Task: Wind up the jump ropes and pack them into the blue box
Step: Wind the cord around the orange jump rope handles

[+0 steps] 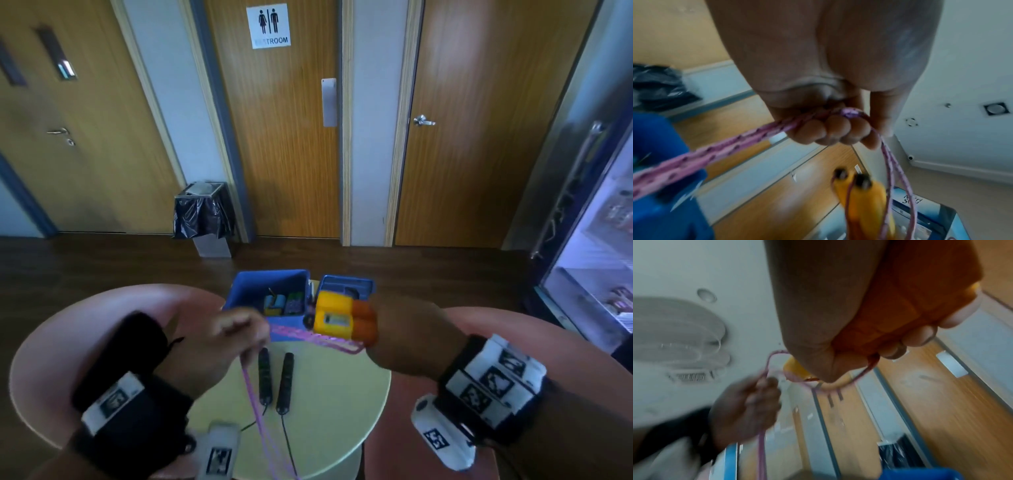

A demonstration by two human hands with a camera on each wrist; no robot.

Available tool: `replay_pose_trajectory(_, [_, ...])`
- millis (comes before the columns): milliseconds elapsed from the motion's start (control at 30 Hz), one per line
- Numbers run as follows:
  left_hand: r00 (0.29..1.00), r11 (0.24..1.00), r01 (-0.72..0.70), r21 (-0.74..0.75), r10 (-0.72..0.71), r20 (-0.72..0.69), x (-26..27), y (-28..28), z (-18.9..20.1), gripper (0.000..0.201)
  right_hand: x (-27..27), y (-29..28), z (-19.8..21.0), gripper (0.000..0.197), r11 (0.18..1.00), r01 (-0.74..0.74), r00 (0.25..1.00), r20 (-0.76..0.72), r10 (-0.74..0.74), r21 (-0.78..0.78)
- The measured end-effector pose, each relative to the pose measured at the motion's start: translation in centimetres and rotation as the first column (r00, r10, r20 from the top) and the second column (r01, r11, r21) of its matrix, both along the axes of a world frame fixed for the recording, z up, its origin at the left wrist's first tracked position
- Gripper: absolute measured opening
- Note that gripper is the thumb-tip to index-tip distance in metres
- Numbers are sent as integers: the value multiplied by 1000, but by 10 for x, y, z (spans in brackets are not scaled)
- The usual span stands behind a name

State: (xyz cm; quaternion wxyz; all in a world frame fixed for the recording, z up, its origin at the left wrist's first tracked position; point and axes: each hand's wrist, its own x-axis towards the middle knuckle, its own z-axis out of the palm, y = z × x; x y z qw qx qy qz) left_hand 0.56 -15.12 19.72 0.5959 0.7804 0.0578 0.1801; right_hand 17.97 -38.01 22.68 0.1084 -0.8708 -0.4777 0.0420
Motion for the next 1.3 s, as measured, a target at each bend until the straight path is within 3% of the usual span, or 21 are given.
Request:
replay_pose_trajectory(67, [982,977,144,-160,-161,-101,-13,-13,-12,50,4,1,18,28,990,51,999,-13,-49,134])
replay_pose_trajectory(133, [922,936,294,-195,-331,-199,-14,-30,-25,42,-3,6,34,32,971,31,997,-78,-13,237])
replay_pose_trajectory(200, [893,908,341,-242,-394,-218,-5,-48,-31,33,-15,13,44,29,958,-27,988,-140,70,286])
replay_pose_trajectory(267, [939,923,244,-297,-302,-167,9,-66,-31,35,-24,20,51,28,951,-70,979,-164,124,300])
replay_pose_trajectory(333, [989,940,68,-333,-108,-102,25,-80,-26,34,-25,27,51,32,951,-68,984,-136,114,301])
replay_pose_trajectory(433, [982,928,-182,-325,160,-96,35,-87,-18,28,-10,36,38,33,959,-20,999,-22,28,282])
replay_pose_trajectory(500, [968,961,-232,-153,213,-131,31,-86,-19,25,5,39,25,31,973,33,998,37,-43,229])
replay_pose_trajectory(633, [960,954,-121,274,183,-213,19,-84,-21,21,30,38,4,32,991,128,990,58,-130,36])
replay_pose_trajectory(733, [955,816,20,577,155,-252,17,-80,-10,26,32,41,-12,19,988,115,991,84,-106,-101])
replay_pose_trajectory(867, [948,570,120,813,178,-264,23,-67,1,17,14,45,-38,15,965,60,974,224,-2,-254])
replay_pose_trajectory(967, [941,406,199,892,174,-289,31,-55,0,29,-2,45,-46,13,947,10,959,271,81,-320])
replay_pose_trajectory(1100, [935,328,283,902,114,-335,38,-39,1,28,-19,39,-52,14,912,-102,946,245,213,-398])
replay_pose_trajectory(1200, [931,324,337,884,27,-365,40,-29,3,30,-31,33,-52,26,888,-195,921,233,311,-417])
replay_pose_trajectory(1300, [920,453,369,811,-51,-389,42,-17,3,33,-40,24,-46,32,876,-261,890,252,381,-406])
